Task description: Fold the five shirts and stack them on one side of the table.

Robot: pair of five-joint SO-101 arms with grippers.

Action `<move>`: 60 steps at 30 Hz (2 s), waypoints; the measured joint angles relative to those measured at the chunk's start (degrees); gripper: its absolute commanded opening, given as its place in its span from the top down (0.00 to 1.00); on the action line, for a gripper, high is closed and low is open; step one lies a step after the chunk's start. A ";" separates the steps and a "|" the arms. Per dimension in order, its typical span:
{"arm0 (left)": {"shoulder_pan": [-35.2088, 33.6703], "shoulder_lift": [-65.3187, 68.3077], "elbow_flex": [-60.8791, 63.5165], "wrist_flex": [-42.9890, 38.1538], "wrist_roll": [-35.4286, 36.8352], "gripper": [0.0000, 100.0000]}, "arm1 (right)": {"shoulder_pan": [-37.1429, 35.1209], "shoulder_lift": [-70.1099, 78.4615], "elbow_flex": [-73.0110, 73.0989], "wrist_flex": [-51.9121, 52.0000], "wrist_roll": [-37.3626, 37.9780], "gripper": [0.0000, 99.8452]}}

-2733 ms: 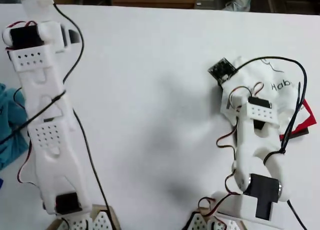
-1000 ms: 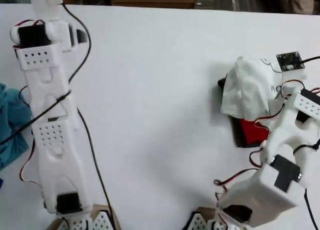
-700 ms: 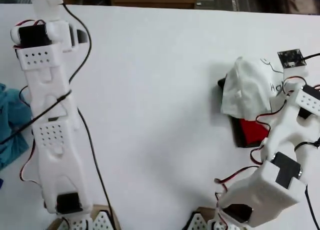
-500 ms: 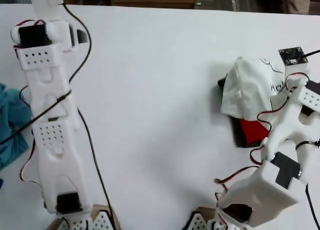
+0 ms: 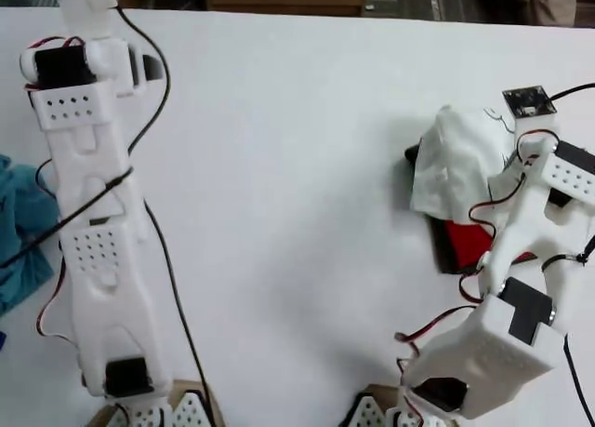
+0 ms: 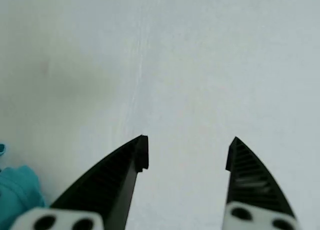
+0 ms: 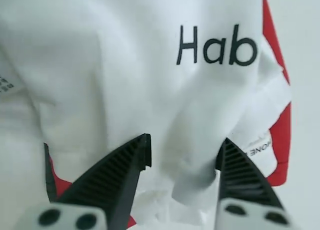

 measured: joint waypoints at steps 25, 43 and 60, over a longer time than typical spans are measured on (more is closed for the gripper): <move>0.00 0.00 0.00 0.00 0.00 0.73 | 5.71 0.00 -4.92 -10.11 7.12 0.98; 0.00 0.00 0.00 0.00 0.00 0.73 | 7.12 3.96 -16.44 -15.21 13.54 0.98; 0.00 0.00 0.00 0.00 0.00 0.73 | 7.12 11.16 -16.97 -8.70 6.51 0.70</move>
